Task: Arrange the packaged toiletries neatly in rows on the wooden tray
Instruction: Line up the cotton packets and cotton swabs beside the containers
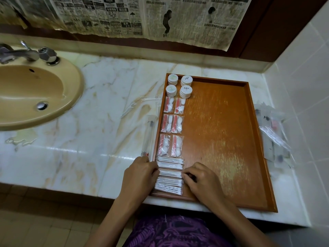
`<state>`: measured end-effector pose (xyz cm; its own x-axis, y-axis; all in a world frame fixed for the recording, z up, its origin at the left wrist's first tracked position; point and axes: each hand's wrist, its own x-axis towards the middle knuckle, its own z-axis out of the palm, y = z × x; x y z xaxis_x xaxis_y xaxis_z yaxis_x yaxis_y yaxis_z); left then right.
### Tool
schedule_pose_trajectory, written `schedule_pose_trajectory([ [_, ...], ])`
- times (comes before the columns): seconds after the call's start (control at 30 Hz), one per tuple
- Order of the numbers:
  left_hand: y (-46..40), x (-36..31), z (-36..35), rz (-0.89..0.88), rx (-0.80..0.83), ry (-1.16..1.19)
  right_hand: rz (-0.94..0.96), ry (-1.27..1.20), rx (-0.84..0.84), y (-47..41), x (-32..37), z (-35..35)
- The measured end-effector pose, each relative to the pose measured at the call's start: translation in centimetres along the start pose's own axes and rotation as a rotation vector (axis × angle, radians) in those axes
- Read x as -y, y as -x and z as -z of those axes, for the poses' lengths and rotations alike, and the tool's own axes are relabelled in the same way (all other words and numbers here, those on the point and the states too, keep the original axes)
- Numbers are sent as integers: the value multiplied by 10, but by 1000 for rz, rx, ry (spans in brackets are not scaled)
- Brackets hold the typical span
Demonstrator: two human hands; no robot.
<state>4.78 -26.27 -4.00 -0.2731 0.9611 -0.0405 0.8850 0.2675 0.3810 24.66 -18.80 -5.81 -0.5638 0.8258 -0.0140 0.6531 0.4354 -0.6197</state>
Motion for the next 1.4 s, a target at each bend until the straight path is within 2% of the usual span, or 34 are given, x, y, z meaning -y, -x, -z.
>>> schedule_pose_trajectory([
  [0.3,0,0,3,-13,-2,9,40,-68,-34,2,0,1],
  [0.6,9,5,3,-51,85,7,143,-37,73,10,-4,1],
  [1.0,10,3,2,-30,81,2,131,-48,27,10,-2,0],
  [1.17,15,5,7,-48,114,-5,138,-108,105,10,-4,2],
  [1.4,17,6,7,-58,137,-30,90,-50,156,8,-6,-3],
])
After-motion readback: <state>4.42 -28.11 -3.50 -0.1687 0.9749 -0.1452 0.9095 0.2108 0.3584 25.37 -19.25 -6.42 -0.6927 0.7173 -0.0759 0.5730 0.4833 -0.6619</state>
